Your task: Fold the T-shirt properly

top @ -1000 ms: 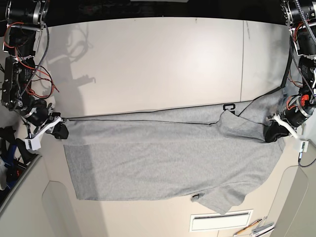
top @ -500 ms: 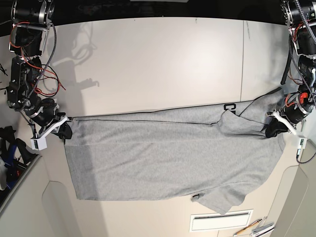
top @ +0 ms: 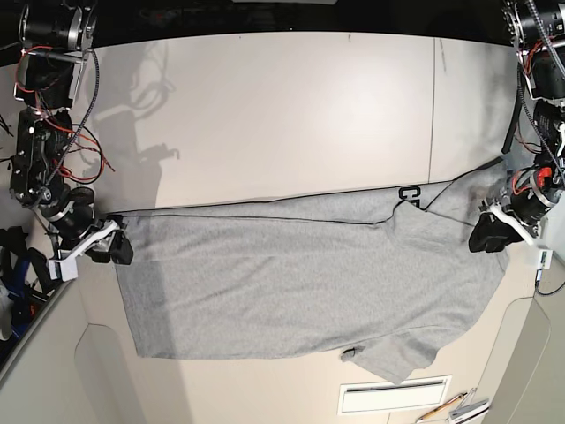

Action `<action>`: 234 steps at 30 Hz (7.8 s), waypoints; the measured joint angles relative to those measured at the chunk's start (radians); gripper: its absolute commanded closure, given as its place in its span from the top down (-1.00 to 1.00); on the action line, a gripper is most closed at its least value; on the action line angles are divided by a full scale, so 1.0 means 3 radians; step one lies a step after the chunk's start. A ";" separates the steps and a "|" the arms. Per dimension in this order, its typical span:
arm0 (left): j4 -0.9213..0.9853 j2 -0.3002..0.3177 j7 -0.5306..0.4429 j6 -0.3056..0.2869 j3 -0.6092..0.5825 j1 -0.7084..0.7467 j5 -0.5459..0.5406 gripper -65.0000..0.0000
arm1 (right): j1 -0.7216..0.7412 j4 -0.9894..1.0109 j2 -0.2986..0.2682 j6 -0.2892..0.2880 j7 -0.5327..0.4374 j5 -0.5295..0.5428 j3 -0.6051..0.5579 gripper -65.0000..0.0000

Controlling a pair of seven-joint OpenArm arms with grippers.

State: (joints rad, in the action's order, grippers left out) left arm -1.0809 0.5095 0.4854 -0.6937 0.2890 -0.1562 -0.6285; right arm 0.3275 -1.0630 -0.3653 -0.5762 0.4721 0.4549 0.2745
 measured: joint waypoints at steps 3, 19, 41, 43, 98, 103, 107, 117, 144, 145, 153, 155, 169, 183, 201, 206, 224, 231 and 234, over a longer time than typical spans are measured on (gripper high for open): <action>-0.0089 0.0017 0.0177 0.0004 0.0126 -0.0009 -0.0078 0.10 | 0.0080 -0.0017 -0.0001 0.0001 0.0075 0.0001 0.0210 -0.09; -0.0117 0.0009 0.1298 0.0014 0.1030 0.0244 -0.1181 0.47 | -0.0189 -0.0011 -0.0001 0.0062 0.0369 0.0206 0.0649 0.29; -0.0118 -0.0099 0.1177 0.0017 0.1247 0.0881 -0.1171 0.47 | -0.0334 0.0272 0.0062 0.0050 0.0098 0.0356 0.0641 0.29; -0.0118 -0.0128 0.1219 0.0017 0.1247 0.0877 -0.1278 0.47 | -0.0336 0.0272 0.0062 0.0051 0.0116 0.0432 0.0641 0.29; -0.0417 -0.0109 0.1441 0.0015 0.0721 0.0764 -0.1063 -1.00 | -0.0450 -0.0174 0.0301 -0.0013 0.0633 0.0441 0.0515 -1.00; -0.0830 -0.0109 0.1535 0.0017 0.0720 0.0974 -0.1048 -1.00 | -0.0661 -0.0367 0.0209 -0.0013 0.0655 0.0540 0.0514 -1.00; -0.1049 -0.0108 0.1553 0.0015 0.0720 0.1090 -0.1044 -1.00 | -0.0838 -0.0548 0.0145 -0.0024 0.0692 0.0623 0.0514 -1.00; -0.1125 -0.0109 0.1578 0.0015 0.0885 0.1336 -0.1026 -1.00 | -0.1197 -0.0774 0.0099 -0.0027 0.0721 0.0666 0.0514 -1.00; -0.1738 -0.0100 0.1623 0.0014 0.0954 0.2187 -0.1139 -1.00 | -0.2120 -0.1518 0.0092 -0.0037 0.0866 0.0863 0.0849 -1.00; -0.1740 -0.0100 0.1630 0.0014 0.0954 0.2202 -0.1139 -1.00 | -0.2166 -0.1545 0.0092 -0.0037 0.0874 0.0865 0.0871 -1.00; -0.1821 -0.0099 0.1736 0.0014 0.0954 0.2436 -0.1200 -1.00 | -0.2461 -0.1685 0.0080 -0.0037 0.0874 0.0872 0.0942 -1.00; -0.1919 -0.0098 0.1762 0.0014 0.0954 0.2529 -0.1202 -1.00 | -0.2506 -0.1689 0.0043 -0.0038 0.0876 0.0876 0.0942 -1.00; -0.2094 -0.0092 0.1825 0.0013 0.0954 0.2775 -0.1227 -1.00 | -0.2672 -0.1692 -0.0163 -0.0038 0.1007 0.1038 0.0964 -1.00; -0.2094 -0.0092 0.1863 0.0014 0.0954 0.2775 -0.1203 -0.40 | -0.2670 -0.1695 -0.0169 -0.0036 0.0997 0.1050 0.0977 -0.08; -0.2289 -0.0028 0.1872 0.0013 0.1920 0.2753 -0.1603 0.11 | -0.2412 -0.1985 -0.0291 -0.0024 0.1038 0.1272 0.1705 -0.08; -0.2303 0.0027 0.1727 0.0013 0.1920 0.2675 -0.1570 0.11 | -0.2028 -0.1982 -0.0334 0.0024 0.1031 0.1170 0.1704 -0.08; -0.1948 0.0113 0.1258 0.0000 0.1253 0.1806 -0.0861 0.31 | -0.0165 -0.0195 -0.0481 0.0000 0.0355 0.0434 0.0640 0.18; -0.1190 0.0112 0.1198 0.0003 0.0947 0.1128 -0.0704 0.31 | 0.0322 0.0710 -0.0481 0.0023 0.0042 0.0153 0.0207 0.18; -0.0825 0.0111 0.1029 0.0013 0.0860 0.0865 -0.0585 0.31 | 0.0397 0.0946 -0.0481 0.0032 -0.0033 0.0111 0.0164 0.18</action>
State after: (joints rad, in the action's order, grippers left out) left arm -1.3285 0.5426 0.7940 -0.6899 0.5468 0.1032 -0.8040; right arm 0.4465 -0.7792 -0.5095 -0.5667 0.4622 0.4881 0.3237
